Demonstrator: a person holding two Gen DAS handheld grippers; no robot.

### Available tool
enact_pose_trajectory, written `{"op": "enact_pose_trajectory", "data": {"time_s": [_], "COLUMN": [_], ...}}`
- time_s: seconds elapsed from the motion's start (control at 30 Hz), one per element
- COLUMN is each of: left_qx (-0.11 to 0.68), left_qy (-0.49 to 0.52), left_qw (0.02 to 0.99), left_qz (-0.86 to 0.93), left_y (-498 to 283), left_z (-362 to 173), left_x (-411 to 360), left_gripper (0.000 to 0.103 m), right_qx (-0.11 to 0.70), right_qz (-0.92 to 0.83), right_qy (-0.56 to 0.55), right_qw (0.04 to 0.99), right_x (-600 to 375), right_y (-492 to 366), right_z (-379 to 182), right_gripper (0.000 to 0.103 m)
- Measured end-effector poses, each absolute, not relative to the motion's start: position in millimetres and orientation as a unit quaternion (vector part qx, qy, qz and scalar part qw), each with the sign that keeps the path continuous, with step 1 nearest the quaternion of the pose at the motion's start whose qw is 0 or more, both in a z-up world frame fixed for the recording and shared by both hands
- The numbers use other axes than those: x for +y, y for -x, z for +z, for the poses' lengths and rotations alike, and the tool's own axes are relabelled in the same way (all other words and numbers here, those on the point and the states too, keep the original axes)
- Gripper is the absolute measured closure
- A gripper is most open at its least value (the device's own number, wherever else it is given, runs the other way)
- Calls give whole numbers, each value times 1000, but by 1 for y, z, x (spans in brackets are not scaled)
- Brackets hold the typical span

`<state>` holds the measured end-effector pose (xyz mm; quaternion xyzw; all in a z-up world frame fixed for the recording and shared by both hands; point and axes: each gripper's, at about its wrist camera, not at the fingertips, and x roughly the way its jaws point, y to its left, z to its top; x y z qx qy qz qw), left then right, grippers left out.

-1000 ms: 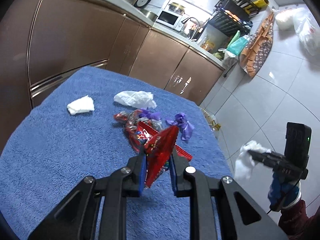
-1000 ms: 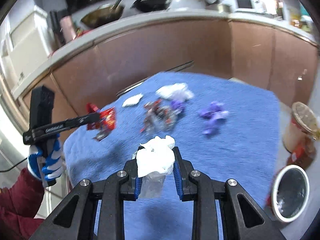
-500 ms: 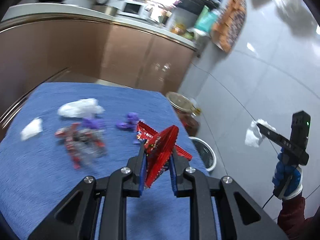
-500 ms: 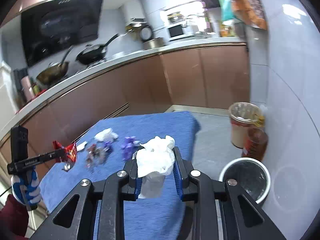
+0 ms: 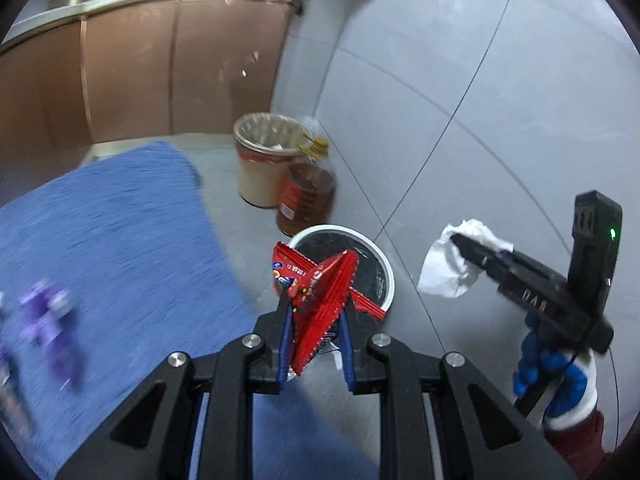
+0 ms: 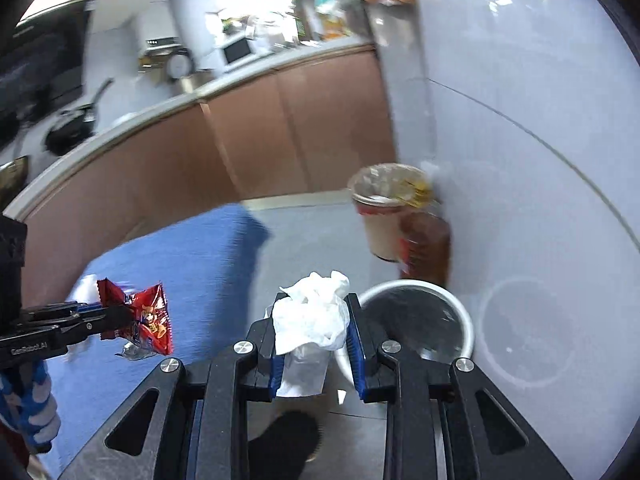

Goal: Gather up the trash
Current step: 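Carry the red wrapper and white tissue to the metal bin and release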

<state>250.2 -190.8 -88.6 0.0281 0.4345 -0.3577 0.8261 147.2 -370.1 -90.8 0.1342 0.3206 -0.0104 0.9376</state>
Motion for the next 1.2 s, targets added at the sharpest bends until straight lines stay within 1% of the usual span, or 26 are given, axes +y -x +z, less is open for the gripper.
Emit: {"op": "enact_pose_trajectory", "data": {"time_s": [0.1, 0.17, 0.23, 0.33, 0.37, 0.4, 0.47, 0.53, 0.57, 0.67, 0.83, 0.93, 1.03, 1.2], "left_qx": [454, 461, 472, 483, 487, 491, 508, 512, 512, 511, 493, 479, 462, 432], "left_qy": [-33, -35, -35, -36, -34, -31, -16, -9, -9, -1, 3, 10, 13, 21], "left_qw": [815, 811, 805, 799, 797, 795, 783, 780, 779, 779, 792, 802, 815, 837], "left_qz": [-359, -359, -358, -356, -354, -355, -358, -360, -361, -364, -361, -356, -348, -335], "left_y": [-277, -292, -308, -328, -334, -337, -346, -350, -350, -349, -340, -333, -323, -300], "left_z": [-106, -115, -128, -147, -153, -157, -170, -174, -175, -173, -157, -141, -123, -87], "left_x": [-238, -262, -287, -317, -323, -324, -329, -330, -330, -326, -309, -295, -278, -235], "left_gripper": [84, 81, 81, 75, 73, 72, 71, 70, 68, 67, 67, 67, 67, 67], "right_qx": [338, 349, 359, 375, 379, 385, 394, 400, 401, 402, 397, 390, 373, 327], "right_qz": [-48, -64, -80, -102, -106, -113, -126, -130, -132, -139, -145, -144, -139, -112], "right_qy": [-130, -132, -131, -129, -128, -127, -122, -123, -123, -121, -122, -127, -134, -138], "right_qw": [931, 925, 921, 912, 910, 907, 902, 899, 898, 897, 898, 901, 908, 928], "right_x": [-391, -405, -415, -427, -429, -433, -437, -441, -441, -442, -437, -434, -427, -401], "right_y": [-165, -177, -187, -205, -208, -213, -219, -221, -221, -220, -214, -217, -209, -187], "right_z": [-112, -126, -138, -157, -161, -169, -179, -187, -189, -192, -185, -177, -158, -109], "right_gripper": [78, 77, 76, 75, 74, 73, 67, 66, 61, 57, 51, 50, 50, 50]}}
